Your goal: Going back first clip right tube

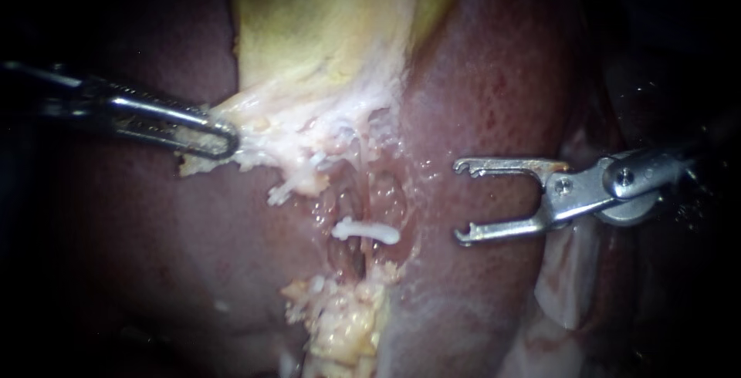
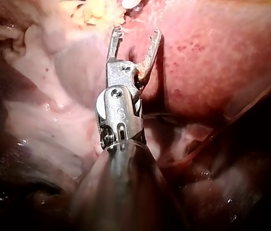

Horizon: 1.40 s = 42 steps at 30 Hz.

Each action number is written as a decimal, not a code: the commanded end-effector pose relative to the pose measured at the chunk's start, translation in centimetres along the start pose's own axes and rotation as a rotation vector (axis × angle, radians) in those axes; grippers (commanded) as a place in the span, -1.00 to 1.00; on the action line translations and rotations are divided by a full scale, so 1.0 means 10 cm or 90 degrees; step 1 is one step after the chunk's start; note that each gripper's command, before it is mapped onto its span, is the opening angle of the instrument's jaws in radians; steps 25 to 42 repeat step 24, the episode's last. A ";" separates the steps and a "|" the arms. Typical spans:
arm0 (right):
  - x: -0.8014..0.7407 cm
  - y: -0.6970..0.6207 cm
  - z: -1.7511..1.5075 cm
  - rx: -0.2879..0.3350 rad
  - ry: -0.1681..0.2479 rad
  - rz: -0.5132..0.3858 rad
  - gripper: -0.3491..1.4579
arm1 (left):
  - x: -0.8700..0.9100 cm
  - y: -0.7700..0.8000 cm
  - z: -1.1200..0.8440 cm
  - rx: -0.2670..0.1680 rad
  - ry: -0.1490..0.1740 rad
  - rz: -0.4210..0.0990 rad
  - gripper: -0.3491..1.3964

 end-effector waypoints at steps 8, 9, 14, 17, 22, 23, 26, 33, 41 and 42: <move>0.001 0.000 0.002 0.000 0.000 0.000 -0.06 | -0.009 -0.009 0.031 0.000 -0.002 0.004 -1.00; 0.001 0.000 0.003 -0.001 0.000 0.000 -0.06 | -0.010 -0.011 0.035 -0.003 -0.003 0.005 -1.00; 0.001 0.000 0.003 -0.001 0.000 0.000 -0.06 | -0.016 -0.018 0.047 -0.004 -0.005 0.008 -1.00; 0.001 0.000 0.003 -0.001 0.000 0.000 -0.06 | -0.015 -0.018 0.048 -0.006 -0.006 0.008 -1.00; 0.001 0.000 0.003 -0.001 0.000 0.000 -0.06 | -0.015 -0.018 0.048 -0.006 -0.006 0.008 -1.00; 0.001 0.000 0.003 -0.001 0.000 0.000 -0.06 | -0.015 -0.018 0.048 -0.006 -0.006 0.008 -1.00; 0.001 0.000 0.003 -0.001 0.000 0.000 -0.06 | -0.015 -0.018 0.048 -0.006 -0.006 0.008 -1.00; 0.001 0.000 0.003 -0.001 0.000 0.000 -0.06 | -0.015 -0.018 0.048 -0.006 -0.006 0.008 -1.00; 0.001 0.000 0.003 -0.001 0.000 0.000 -0.06 | -0.015 -0.018 0.048 -0.006 -0.006 0.008 -1.00; 0.001 0.000 0.003 -0.001 0.000 0.000 -0.06 | -0.015 -0.018 0.048 -0.006 -0.006 0.008 -1.00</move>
